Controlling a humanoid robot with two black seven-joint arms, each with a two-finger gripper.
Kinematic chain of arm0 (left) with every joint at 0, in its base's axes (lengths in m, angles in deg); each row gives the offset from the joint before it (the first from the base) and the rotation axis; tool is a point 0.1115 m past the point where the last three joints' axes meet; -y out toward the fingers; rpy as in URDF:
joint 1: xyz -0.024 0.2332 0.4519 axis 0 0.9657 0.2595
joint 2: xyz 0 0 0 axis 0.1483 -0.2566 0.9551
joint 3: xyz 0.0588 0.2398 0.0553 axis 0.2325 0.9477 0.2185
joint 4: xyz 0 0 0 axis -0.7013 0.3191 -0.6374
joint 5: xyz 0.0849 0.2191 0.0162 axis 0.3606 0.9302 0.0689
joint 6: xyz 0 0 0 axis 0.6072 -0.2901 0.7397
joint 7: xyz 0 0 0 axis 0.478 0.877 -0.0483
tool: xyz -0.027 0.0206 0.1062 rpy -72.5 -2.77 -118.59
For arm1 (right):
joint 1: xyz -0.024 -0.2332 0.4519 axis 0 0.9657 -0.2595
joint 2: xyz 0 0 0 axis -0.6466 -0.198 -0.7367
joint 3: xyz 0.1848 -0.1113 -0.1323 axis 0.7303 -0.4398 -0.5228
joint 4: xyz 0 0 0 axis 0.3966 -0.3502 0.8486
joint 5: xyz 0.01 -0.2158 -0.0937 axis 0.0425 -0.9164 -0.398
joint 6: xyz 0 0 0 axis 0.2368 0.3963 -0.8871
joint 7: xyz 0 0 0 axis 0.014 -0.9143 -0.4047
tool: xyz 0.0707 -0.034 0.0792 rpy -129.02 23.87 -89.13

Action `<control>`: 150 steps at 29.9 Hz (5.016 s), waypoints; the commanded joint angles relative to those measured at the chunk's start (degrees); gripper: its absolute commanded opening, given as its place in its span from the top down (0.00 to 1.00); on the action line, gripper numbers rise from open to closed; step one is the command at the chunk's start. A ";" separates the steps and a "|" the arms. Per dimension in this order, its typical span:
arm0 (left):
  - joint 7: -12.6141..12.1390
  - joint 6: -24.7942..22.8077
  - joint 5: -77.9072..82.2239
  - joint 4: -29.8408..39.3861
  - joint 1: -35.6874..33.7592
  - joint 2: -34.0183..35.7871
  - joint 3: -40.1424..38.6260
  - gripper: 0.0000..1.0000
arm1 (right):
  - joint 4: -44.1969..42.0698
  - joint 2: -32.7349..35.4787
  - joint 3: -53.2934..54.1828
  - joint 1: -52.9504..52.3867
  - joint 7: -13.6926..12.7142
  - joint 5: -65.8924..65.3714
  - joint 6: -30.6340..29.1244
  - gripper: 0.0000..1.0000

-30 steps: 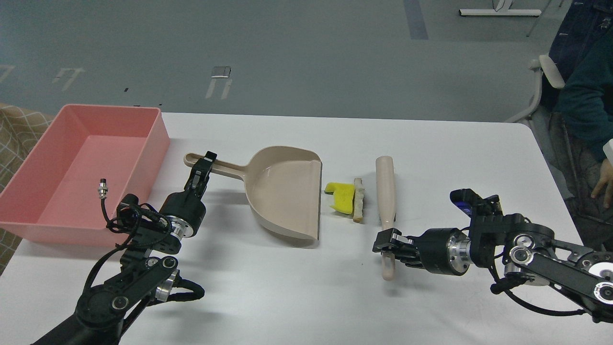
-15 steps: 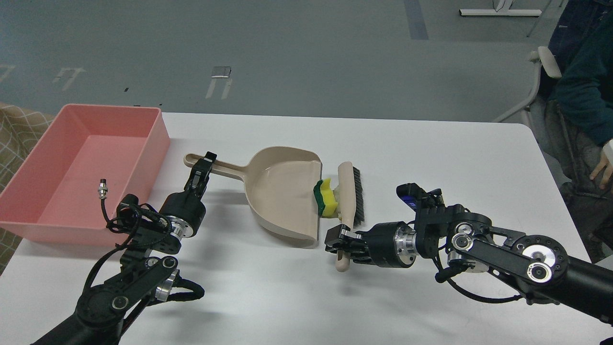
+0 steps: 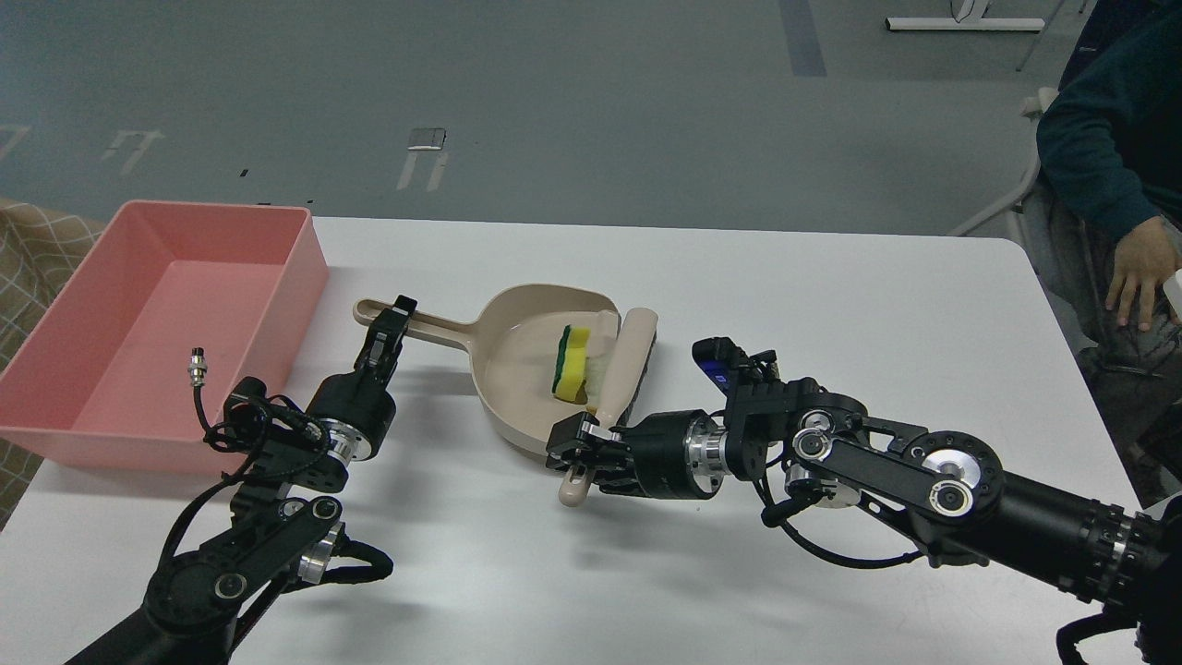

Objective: Sweep and dump garbage into bin
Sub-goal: 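Sweep the yellow sponge into the dustpan with the held brush, then lift the dustpan with the left gripper and tip it over the pink bin, then lower the empty dustpan back onto the table with the left gripper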

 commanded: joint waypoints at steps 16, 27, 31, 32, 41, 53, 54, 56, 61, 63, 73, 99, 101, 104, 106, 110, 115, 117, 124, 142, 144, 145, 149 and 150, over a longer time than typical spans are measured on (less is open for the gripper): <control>0.00 0.00 -0.18 0.01 0.37 0.08 -0.09 1.00 | -1.64 0.52 -0.32 -6.59 0.81 4.16 -2.06 1.00; 0.00 -0.09 -1.06 -0.08 0.46 -0.27 -0.27 1.00 | 6.71 12.73 -0.32 -9.06 0.37 6.71 -2.06 1.00; 0.00 -0.27 -3.95 -0.08 0.55 -0.45 -0.62 1.00 | 9.00 17.04 0.03 -9.15 0.37 6.97 -1.89 1.00; -0.09 -0.35 -5.01 -0.08 0.55 -0.45 -0.53 1.00 | 9.35 17.84 0.12 -9.15 0.37 6.97 -1.80 1.00; -1.14 -0.97 -10.20 2.11 -0.59 1.83 -1.23 1.00 | 14.80 29.17 1.35 -7.13 0.90 7.06 -1.89 1.00; -5.09 -2.55 -17.66 9.94 -3.58 12.81 -6.32 1.00 | 17.88 34.37 2.14 -4.05 0.90 7.24 -1.98 1.00; -5.18 -2.99 -18.28 10.03 -3.58 13.87 -7.03 1.00 | 17.88 34.46 2.32 -3.88 0.90 7.24 -1.98 1.00; -5.18 -4.13 -20.21 10.03 -3.49 17.46 -9.48 1.00 | 17.88 34.37 2.66 -3.53 0.90 7.24 -1.89 1.00; -5.01 -9.67 -26.02 9.33 -1.30 25.92 -16.18 1.00 | 17.97 34.37 3.81 -2.03 0.90 7.24 -1.98 1.00; -4.57 -12.39 -29.09 7.93 0.72 29.60 -19.07 1.00 | 17.97 34.37 3.81 -1.85 0.90 7.24 -1.98 1.00; 3.33 -28.55 -31.39 -16.74 3.71 40.06 -23.39 1.00 | 17.97 33.93 3.90 -1.59 0.90 7.24 -2.06 1.00; 12.88 -13.03 -2.40 -20.39 2.22 50.18 -15.74 1.00 | 17.79 32.52 3.81 -1.41 0.90 7.15 -2.06 1.00; 12.88 -11.35 -1.07 -19.94 2.13 50.35 -15.74 1.00 | 17.71 32.52 3.81 -1.41 0.90 7.24 -2.06 1.00; 12.88 -10.82 0.77 -19.42 2.04 50.44 -15.74 1.00 | 17.62 32.08 3.81 -1.41 0.90 7.15 -2.06 1.00; 12.88 -10.47 1.83 -18.45 2.04 50.96 -15.74 1.00 | 17.62 32.08 3.81 -1.41 0.90 7.15 -2.06 1.00; 12.88 -10.11 1.75 -17.04 1.87 51.76 -15.82 1.00 | 17.62 32.08 3.81 -1.33 0.90 7.15 -2.06 1.00; 12.88 -10.99 0.44 -17.04 -2.87 53.51 -15.82 1.00 | 17.53 32.08 3.72 -1.15 0.90 7.15 -2.06 1.00; 12.88 -12.74 -0.88 -17.04 -5.77 53.43 -15.82 1.00 | 17.53 32.08 3.72 -1.15 0.90 7.15 -2.06 1.00; 12.88 -27.66 -8.61 -13.36 -17.18 50.98 -16.00 1.00 | 17.62 32.61 3.72 -0.97 0.99 7.15 -2.33 1.00; -4.66 -20.49 -12.14 2.47 -17.65 18.19 -13.37 1.00 | 17.71 39.03 3.81 1.84 4.76 7.15 -6.28 1.00; -4.48 -16.90 -11.26 3.43 -16.50 15.56 -8.47 1.00 | 17.36 39.29 3.81 2.54 8.26 6.97 -7.65 1.00; -4.48 -15.84 -11.17 3.52 -16.24 15.11 -6.79 1.00 | 17.35 39.38 3.81 2.63 9.24 6.89 -7.65 1.00; -3.95 -10.03 -11.17 3.61 -14.66 13.00 0.34 1.00 | 16.65 39.47 3.81 3.07 13.55 6.27 -7.65 1.00; -3.95 -8.81 -11.17 3.61 -13.79 11.95 1.48 1.00 | 15.52 39.38 3.81 3.16 13.90 6.27 -7.65 1.00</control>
